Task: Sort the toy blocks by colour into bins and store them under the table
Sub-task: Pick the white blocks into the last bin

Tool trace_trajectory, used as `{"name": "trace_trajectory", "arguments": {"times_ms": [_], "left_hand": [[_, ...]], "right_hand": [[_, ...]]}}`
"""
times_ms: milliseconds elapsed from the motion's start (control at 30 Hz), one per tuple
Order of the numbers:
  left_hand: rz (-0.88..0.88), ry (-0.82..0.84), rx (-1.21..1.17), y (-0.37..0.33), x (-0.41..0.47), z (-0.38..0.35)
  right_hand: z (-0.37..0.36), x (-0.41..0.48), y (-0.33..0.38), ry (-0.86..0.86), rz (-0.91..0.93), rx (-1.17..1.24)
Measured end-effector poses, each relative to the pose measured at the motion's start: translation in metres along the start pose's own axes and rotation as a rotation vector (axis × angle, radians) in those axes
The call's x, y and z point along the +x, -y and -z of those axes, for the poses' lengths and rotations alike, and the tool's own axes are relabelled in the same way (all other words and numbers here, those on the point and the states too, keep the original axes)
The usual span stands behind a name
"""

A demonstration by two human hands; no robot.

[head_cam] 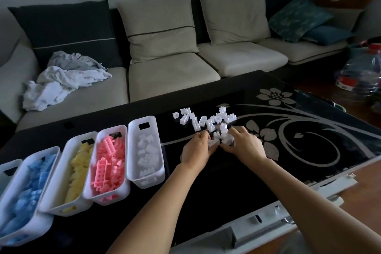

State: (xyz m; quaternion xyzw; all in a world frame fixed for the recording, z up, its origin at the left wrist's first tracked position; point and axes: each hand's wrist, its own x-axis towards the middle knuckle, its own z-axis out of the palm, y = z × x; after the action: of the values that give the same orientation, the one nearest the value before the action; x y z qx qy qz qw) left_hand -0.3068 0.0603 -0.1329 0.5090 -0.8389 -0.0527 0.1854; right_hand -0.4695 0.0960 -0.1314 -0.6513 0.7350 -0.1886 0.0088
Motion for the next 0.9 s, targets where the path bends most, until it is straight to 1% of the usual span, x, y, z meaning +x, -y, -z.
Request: {"name": "trace_trajectory", "arguments": {"times_ms": [67,167,233,300,367,433,533,567,633,667,700,733,833,900], "left_hand": [[0.003,0.022,0.016,0.0,-0.002,0.004],[-0.004,0.02,-0.048,-0.002,-0.009,0.018],[-0.007,-0.043,-0.1,-0.004,-0.015,0.036],[0.036,-0.164,-0.143,0.0,-0.017,0.062],[0.131,-0.285,-0.164,0.013,-0.017,0.092],[0.231,-0.326,-0.115,0.036,-0.017,0.119],[0.373,-0.262,-0.007,0.072,-0.023,0.139],[0.396,-0.206,0.01,0.08,-0.026,0.141],[0.396,-0.028,0.016,0.09,-0.037,0.137],[0.386,0.052,0.017,0.093,-0.043,0.135],[0.372,0.094,0.024,0.094,-0.05,0.133],[0.35,0.082,0.029,0.096,-0.056,0.132],[0.268,-0.119,0.081,0.1,-0.073,0.132],[0.252,-0.164,0.127,0.103,-0.083,0.135]], "right_hand": [[0.002,-0.001,0.002,0.0,-0.007,-0.037],[0.002,-0.004,0.002,-0.007,-0.017,0.032],[0.006,-0.007,0.0,-0.002,-0.067,0.173],[0.014,-0.009,0.0,0.018,-0.146,0.384],[0.02,-0.011,0.002,0.052,-0.201,0.563],[0.018,-0.012,0.001,0.096,-0.252,0.718],[0.019,-0.013,0.003,0.238,-0.403,1.112],[0.019,-0.014,0.005,0.295,-0.441,1.193],[0.022,-0.015,0.015,0.378,-0.488,1.307],[0.023,-0.015,0.023,0.397,-0.504,1.345],[0.024,-0.016,0.031,0.416,-0.507,1.366],[0.024,-0.016,0.039,0.439,-0.491,1.362],[0.029,-0.015,0.065,0.52,-0.35,1.252],[0.032,-0.009,0.087,0.548,-0.261,1.185]]}}
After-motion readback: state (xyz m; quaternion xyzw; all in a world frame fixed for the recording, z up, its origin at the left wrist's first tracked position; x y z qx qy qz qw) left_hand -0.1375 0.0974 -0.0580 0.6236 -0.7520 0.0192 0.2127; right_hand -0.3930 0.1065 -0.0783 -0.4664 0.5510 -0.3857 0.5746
